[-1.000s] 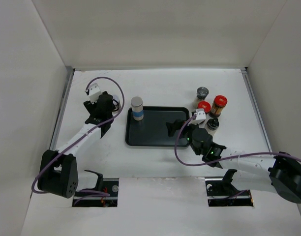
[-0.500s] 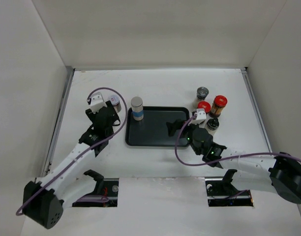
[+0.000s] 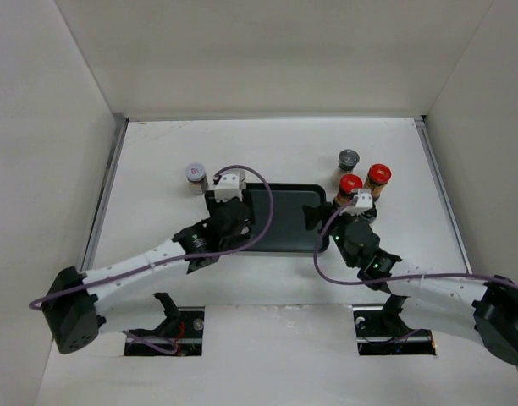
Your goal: Organize the condiment bottles
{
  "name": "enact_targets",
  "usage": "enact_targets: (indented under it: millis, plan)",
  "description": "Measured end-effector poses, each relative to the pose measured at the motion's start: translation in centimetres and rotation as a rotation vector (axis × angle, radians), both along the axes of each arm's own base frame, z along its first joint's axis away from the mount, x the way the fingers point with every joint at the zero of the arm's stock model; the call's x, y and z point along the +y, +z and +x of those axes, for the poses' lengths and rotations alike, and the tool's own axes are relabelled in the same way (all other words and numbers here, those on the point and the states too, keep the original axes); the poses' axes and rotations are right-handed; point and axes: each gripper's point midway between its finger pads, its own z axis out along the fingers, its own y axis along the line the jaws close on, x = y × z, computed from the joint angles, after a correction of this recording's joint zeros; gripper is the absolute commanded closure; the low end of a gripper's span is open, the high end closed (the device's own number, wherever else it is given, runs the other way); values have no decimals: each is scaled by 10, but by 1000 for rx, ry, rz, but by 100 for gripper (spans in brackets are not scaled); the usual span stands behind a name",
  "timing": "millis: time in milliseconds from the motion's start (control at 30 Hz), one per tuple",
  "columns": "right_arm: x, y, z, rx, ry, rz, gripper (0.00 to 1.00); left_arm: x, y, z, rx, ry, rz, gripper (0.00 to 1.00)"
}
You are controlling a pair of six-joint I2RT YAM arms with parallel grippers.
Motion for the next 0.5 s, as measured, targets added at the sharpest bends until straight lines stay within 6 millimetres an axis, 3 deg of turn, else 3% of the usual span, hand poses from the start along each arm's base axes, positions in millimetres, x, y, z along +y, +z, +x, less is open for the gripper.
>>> enact_targets:
  millis: [67,133,300,500]
  plan:
    - [-9,4,3,-7,-30,26,42,-21,-6,9,14,-32,5,64]
    - [-15,7,5,-12,-50,47,50,-41,-9,20,15,-58,0,64]
    - [-14,8,5,-8,-50,63,44,-74,-7,52,-9,-91,-28,64]
    - [-13,8,5,-7,-42,64,43,-81,-11,89,-24,-72,-37,64]
